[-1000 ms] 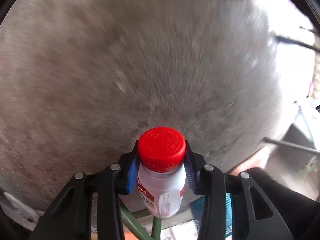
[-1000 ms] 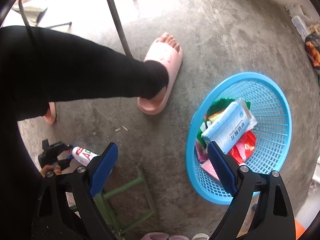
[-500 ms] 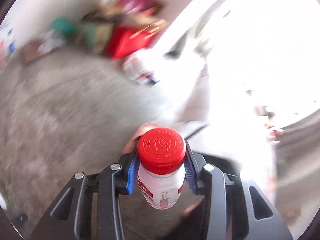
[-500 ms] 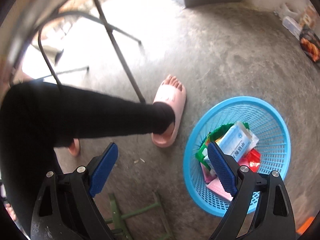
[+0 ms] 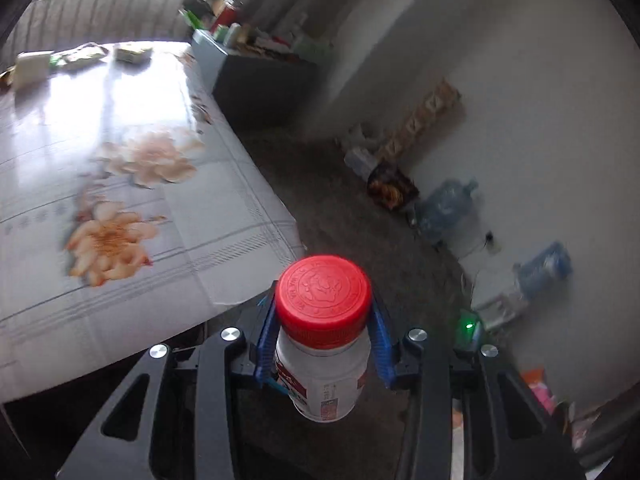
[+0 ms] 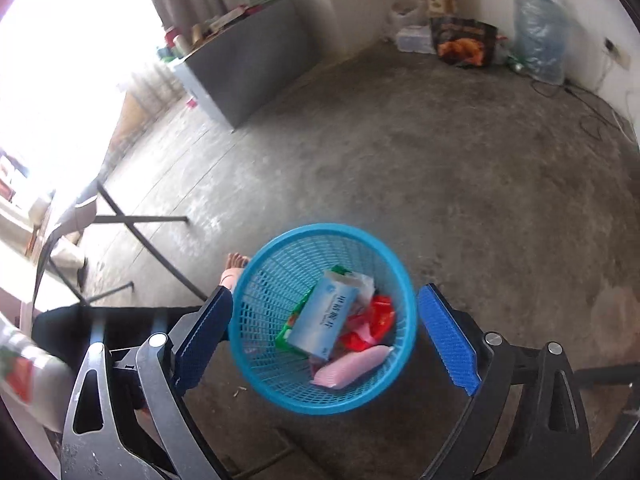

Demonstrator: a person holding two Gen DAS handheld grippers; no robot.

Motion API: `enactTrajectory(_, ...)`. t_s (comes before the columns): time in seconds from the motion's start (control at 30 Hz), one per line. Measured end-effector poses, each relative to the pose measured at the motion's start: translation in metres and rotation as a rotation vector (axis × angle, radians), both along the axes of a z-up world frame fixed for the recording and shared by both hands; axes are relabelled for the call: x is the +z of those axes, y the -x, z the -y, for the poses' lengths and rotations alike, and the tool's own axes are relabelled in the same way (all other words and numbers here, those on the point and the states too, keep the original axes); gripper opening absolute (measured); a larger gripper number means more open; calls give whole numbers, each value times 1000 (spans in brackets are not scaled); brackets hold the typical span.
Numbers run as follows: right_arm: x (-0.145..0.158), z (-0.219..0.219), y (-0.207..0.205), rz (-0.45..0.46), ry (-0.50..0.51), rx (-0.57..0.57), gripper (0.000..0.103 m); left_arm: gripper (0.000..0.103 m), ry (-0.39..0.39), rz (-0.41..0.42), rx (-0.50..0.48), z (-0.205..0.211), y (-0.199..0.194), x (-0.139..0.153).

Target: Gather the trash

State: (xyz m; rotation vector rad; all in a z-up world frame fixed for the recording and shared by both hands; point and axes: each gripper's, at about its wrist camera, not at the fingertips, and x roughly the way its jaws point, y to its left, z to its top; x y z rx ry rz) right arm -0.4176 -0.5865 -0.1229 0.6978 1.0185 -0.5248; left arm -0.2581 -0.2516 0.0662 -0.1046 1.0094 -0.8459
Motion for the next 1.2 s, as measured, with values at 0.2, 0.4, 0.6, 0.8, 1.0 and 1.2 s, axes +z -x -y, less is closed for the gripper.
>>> enactTrajectory(0.2,-33,21,43,-3,-210,-145,90,39,-463,-37,-302,210,-38,-151)
enactTrajectory(0.4,-57,26,64,-69,-251,-240,90,40,-789,-25,-433,305,-46,-288)
enactTrajectory(0.6,-51,28,63,-79,-234,-224,90,57,-839,-149,-409,328,-56,-359)
enactTrajectory(0.8,-47,24,43,-77,-167,-200,90,80,-669,-70,-487,311,-42,-290)
enactTrajectory(1.0,-50,3,26,-129,-181,-161,90,81,-448,-33,-407,236,0,-161)
enactTrajectory(1.2,-36,-41,-19,-173,-142,96,93,94,-268,118,-103,117,36,-71)
